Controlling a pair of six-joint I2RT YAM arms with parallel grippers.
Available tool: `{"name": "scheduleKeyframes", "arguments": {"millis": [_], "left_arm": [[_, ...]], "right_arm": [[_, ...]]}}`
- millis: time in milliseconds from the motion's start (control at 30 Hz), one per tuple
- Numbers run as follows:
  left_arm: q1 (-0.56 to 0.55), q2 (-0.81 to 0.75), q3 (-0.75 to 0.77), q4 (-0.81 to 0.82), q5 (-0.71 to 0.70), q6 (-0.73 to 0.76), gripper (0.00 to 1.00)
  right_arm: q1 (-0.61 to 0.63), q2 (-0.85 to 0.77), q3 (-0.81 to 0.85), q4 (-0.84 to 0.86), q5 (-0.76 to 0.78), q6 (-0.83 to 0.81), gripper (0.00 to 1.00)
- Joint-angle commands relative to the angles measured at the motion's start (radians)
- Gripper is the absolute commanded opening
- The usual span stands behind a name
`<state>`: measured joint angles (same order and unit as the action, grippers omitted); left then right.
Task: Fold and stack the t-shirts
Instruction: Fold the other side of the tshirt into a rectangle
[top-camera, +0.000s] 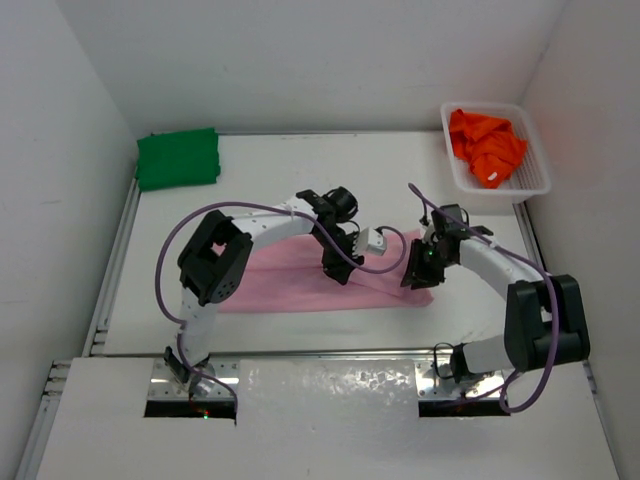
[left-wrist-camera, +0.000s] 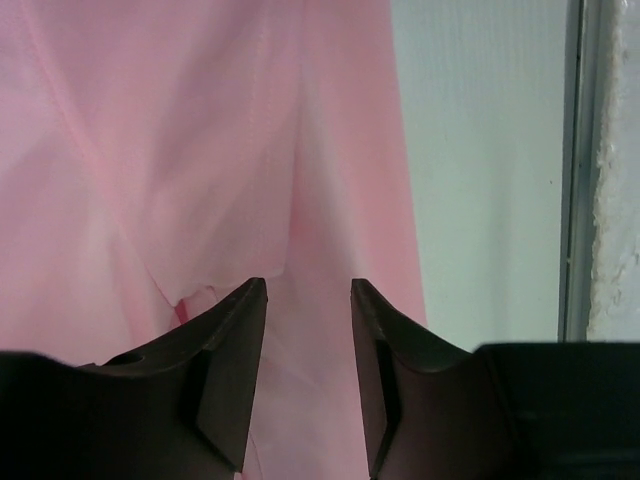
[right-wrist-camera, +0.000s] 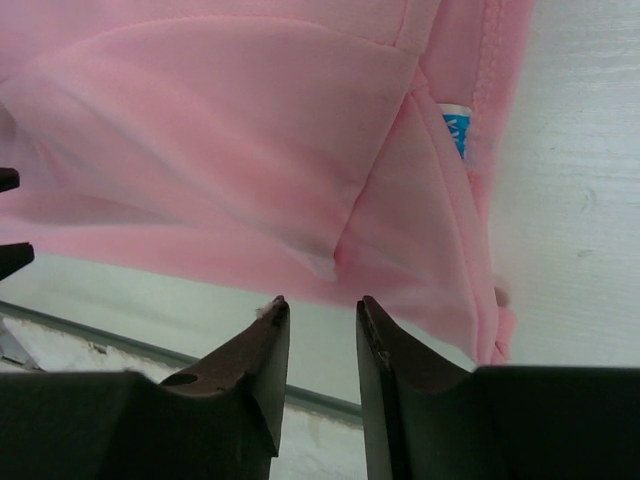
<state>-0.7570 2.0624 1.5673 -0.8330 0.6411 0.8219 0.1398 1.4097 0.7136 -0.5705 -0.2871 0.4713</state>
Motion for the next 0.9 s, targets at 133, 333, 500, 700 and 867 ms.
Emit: {"name": "scheduleKeyframes", "arguments": {"millis": [133,333,500,700,867], "left_arm": [[-0.001,-0.056,0.039,0.005,0.022,0.021,0.39],[-0.028,-0.081,-0.024,0.173,-0.118,-0.107,0.44],[-0.073,-0.087,-0.136,0.256,-0.199,-0.055,0.46],[-0.094,-0.067,-0.171,0.379,-0.276,-0.116,0.47],[-0.093,-0.058,-0.194,0.400,-0.307,-0.133,0.26]], "right_arm": [[-0.008,-0.100,0.084,-0.003,0.092,0.004,0.28],[-0.026,0.084,0.300,0.029,0.258,-0.092,0.35],[-0.060,0.250,0.397,0.046,0.266,-0.135,0.38],[-0.063,0.405,0.492,0.078,0.290,-0.154,0.44],[-0.063,0.494,0.535,0.106,0.298,-0.169,0.29]]}}
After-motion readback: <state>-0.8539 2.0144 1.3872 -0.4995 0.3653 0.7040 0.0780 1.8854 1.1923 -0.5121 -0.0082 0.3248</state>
